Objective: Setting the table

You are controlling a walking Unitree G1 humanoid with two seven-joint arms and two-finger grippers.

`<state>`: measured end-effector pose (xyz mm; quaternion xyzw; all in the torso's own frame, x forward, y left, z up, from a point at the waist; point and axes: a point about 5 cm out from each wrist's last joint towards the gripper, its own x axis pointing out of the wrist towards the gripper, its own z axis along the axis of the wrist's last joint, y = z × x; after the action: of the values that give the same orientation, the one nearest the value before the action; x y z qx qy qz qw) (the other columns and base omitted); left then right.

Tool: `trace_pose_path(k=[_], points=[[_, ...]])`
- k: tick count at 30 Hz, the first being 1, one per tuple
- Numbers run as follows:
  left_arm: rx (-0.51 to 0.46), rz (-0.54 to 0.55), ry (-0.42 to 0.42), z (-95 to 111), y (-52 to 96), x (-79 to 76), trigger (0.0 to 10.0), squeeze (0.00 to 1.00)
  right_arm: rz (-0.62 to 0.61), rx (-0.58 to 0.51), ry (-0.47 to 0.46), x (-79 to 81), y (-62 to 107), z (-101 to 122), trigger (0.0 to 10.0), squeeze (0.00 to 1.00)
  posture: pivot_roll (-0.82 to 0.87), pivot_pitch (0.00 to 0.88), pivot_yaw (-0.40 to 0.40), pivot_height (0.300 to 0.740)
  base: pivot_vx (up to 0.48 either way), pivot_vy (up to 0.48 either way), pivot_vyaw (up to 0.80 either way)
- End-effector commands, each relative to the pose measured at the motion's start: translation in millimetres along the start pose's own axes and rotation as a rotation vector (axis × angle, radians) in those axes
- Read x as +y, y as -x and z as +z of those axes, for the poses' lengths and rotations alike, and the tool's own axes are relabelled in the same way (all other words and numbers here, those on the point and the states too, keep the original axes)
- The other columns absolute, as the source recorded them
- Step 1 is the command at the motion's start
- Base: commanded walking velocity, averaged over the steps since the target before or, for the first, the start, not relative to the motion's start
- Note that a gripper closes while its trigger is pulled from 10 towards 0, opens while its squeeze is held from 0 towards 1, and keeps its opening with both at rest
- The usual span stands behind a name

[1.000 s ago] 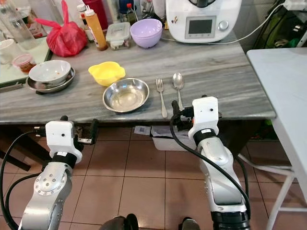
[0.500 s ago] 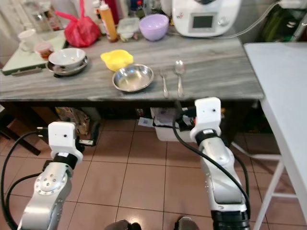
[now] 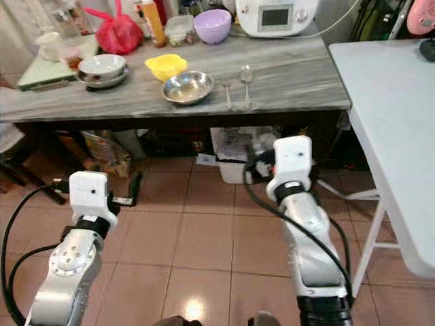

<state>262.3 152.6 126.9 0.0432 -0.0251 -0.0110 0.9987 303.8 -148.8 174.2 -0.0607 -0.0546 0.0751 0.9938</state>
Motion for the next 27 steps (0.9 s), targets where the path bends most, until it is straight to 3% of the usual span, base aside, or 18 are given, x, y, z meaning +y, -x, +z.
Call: trace_pose_path(k=[1, 17, 27], points=[[-0.006, 0.001, -0.002, -0.2, 1.1, 0.9, 10.0, 0.00, -0.007, 0.008, 0.000, -1.7, 1.6, -2.2, 10.0, 0.00, -0.11, 0.112, 0.150, 0.740, 0.000, 0.000, 0.00], [-0.029, -0.054, 0.045, 2.5, -2.5, 2.0, 10.0, 0.00, -0.008, 0.006, 0.004, -1.6, -1.0, -1.0, 10.0, 0.00, -0.11, 0.116, 0.150, 0.740, 0.000, 0.000, 0.00], [-0.040, -0.084, 0.063, 3.8, -3.4, 0.2, 10.0, 0.00, -0.014, 0.008, -0.006, -1.6, -2.3, -1.2, 10.0, 0.00, -0.12, 0.112, 0.153, 0.740, 0.000, -0.383, 0.00]])
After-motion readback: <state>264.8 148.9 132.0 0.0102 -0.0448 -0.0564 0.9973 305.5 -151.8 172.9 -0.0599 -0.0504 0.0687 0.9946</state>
